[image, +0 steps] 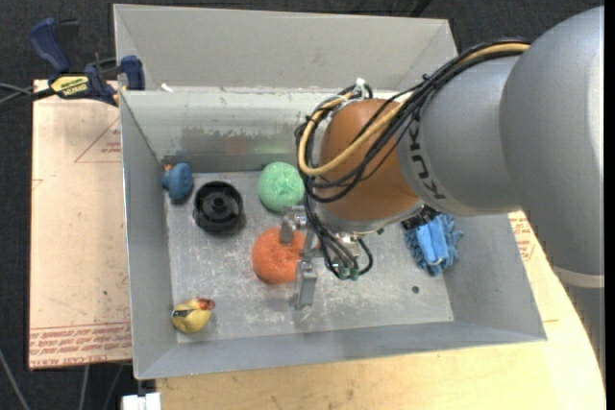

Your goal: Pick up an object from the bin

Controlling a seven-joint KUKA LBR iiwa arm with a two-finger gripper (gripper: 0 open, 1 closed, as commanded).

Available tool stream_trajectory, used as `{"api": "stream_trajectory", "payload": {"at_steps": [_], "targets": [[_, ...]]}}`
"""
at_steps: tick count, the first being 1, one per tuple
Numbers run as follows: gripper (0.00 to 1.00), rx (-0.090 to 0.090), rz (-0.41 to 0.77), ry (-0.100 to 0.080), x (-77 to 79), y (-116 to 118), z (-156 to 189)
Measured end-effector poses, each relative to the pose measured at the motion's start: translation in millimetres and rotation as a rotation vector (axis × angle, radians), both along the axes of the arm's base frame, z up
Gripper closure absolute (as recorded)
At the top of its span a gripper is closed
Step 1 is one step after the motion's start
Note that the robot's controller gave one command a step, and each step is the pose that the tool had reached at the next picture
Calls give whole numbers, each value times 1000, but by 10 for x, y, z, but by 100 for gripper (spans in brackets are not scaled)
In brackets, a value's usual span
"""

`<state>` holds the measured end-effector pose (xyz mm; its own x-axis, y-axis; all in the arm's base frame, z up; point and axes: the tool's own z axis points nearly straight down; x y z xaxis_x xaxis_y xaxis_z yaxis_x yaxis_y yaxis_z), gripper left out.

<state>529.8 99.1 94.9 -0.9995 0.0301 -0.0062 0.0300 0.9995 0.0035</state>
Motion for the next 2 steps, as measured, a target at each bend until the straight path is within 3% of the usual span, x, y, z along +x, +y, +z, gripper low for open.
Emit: {"api": "stream_trajectory", "payload": {"at_steps": [1,2], "targets": [[100,1,-10,0,166,-67,-220],[100,1,-11,0,166,-67,-220]]}}
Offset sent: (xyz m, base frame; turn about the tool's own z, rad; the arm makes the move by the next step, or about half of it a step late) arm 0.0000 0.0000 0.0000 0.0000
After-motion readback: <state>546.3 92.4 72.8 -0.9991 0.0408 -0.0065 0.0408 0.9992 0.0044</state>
